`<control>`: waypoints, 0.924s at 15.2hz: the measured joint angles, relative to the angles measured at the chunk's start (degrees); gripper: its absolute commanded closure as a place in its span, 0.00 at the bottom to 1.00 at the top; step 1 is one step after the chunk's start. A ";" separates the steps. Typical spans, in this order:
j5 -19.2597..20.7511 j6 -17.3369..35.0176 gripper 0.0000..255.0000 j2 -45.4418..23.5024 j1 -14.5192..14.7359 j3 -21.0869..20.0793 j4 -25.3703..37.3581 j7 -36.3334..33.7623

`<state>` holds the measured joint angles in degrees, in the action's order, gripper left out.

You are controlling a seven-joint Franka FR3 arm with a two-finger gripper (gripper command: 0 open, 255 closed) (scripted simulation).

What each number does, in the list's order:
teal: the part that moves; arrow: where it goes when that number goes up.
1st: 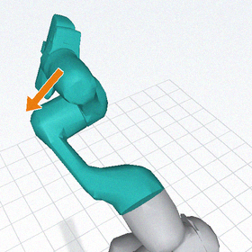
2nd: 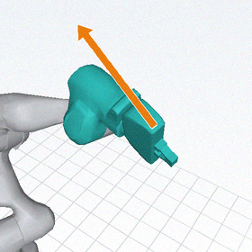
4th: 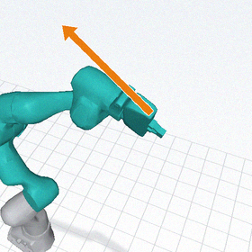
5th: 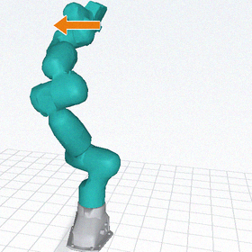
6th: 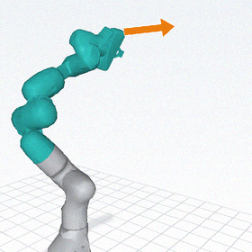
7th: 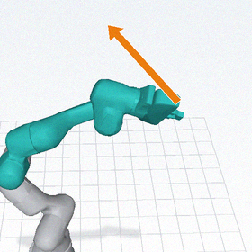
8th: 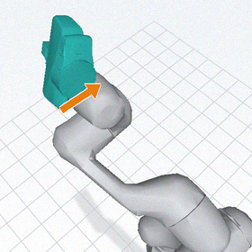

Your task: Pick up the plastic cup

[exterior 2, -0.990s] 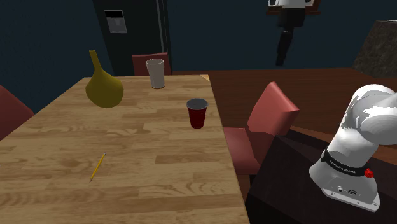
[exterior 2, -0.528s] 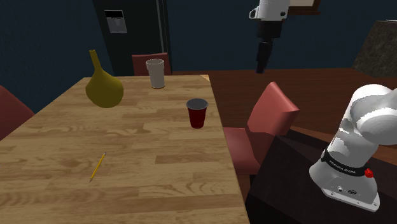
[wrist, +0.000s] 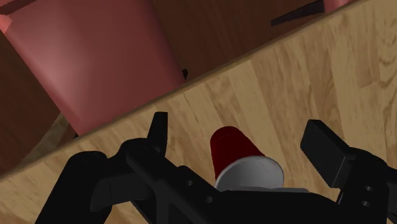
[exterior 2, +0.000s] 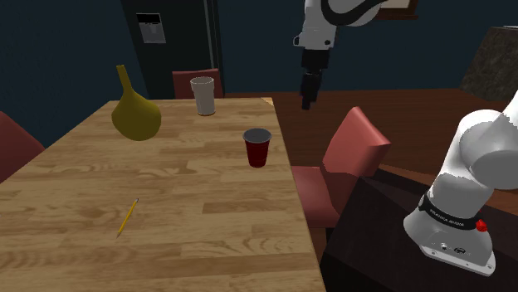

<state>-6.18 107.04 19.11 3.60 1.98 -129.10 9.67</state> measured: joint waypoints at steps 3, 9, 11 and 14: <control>-1.73 3.05 0.00 -6.33 0.77 -0.15 3.08 0.84; -5.21 7.74 0.00 -19.20 1.84 -0.57 10.84 3.00; -6.34 9.06 0.00 -23.95 1.98 -0.75 14.06 3.93; -7.43 9.75 0.00 -28.63 2.05 -1.02 17.79 4.75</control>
<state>-13.61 116.79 -9.52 5.65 0.95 -111.31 14.42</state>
